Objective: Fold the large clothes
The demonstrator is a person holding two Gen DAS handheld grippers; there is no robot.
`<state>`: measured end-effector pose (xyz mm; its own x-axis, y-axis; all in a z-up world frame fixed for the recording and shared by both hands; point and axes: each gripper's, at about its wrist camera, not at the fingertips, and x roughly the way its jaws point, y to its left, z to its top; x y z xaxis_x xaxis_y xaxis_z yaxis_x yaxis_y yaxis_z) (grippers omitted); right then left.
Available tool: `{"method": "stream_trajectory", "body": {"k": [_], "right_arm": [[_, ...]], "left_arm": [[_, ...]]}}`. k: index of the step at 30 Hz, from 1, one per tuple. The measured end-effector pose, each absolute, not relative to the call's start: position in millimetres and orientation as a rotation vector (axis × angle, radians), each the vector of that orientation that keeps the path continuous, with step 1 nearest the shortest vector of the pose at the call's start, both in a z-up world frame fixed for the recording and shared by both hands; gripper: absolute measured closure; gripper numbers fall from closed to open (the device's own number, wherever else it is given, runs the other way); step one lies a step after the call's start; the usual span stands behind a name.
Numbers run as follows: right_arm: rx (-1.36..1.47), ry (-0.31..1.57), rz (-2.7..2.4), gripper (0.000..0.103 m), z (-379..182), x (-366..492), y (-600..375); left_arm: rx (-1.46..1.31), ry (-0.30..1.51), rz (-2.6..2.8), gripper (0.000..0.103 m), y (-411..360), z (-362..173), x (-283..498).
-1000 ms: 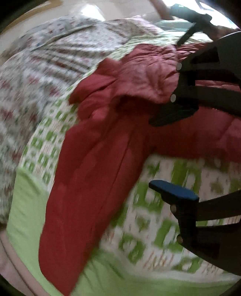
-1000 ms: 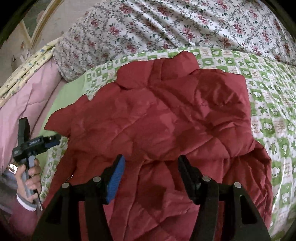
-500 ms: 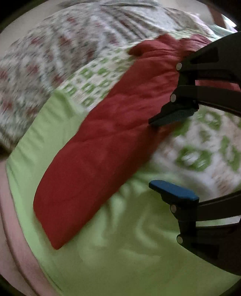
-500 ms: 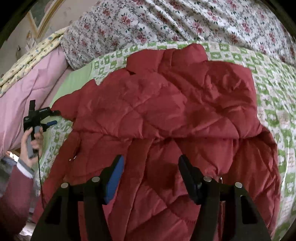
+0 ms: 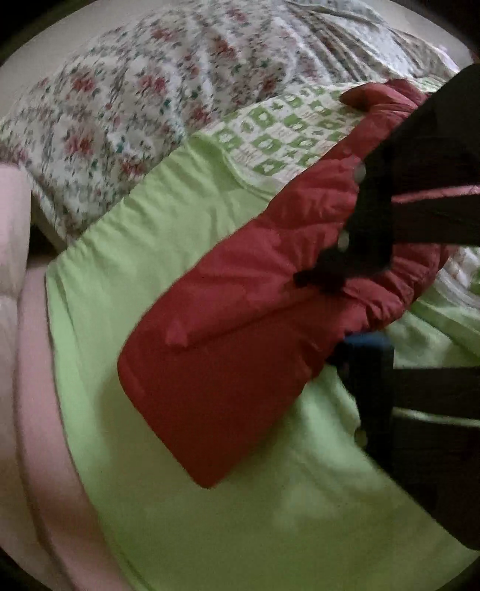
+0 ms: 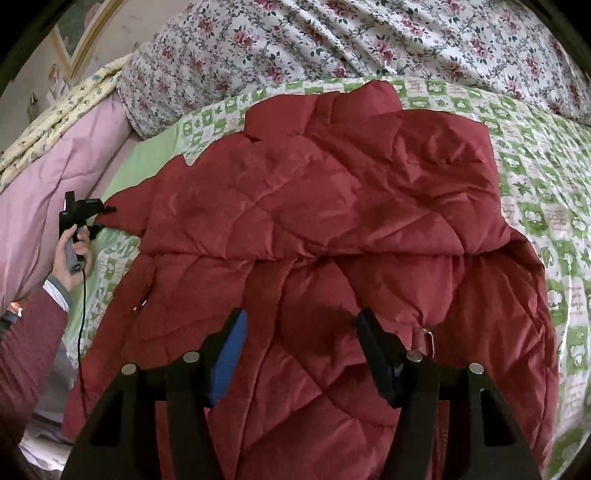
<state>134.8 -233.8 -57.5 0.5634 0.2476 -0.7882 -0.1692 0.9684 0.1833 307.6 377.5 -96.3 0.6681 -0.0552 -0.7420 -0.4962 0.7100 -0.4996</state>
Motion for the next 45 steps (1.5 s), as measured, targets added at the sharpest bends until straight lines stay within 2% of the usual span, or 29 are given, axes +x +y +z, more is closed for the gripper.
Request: {"method": "stream_trajectory", "body": {"k": [3,12,16,32,45], "right_arm": [[0.107,0.938,0.259,0.040,-56.0,134.9,-231.4],[0.140,0.927,0.287,0.040,-48.5,133.5,-226.8],[0.166,0.915,0.289,0.040,-43.7,129.7,-231.8],[0.272,0.860,0.252,0.040,-25.4,118.1,-276.2],[0.437,0.818,0.214,0.038,-27.8,122.2,-327.9]], "left_arm": [[-0.676,0.791,0.250,0.094,360.3,-76.5,298.7],[-0.509,0.664,-0.009,0.095,265.1,-6.4,262.8],[-0.466,0.654,-0.112,0.095,219.3,8.4,254.8],[-0.300,0.717,-0.440,0.095,52.3,20.3,238.5],[-0.179,0.822,-0.574,0.096,-70.7,-6.6,248.1]]}}
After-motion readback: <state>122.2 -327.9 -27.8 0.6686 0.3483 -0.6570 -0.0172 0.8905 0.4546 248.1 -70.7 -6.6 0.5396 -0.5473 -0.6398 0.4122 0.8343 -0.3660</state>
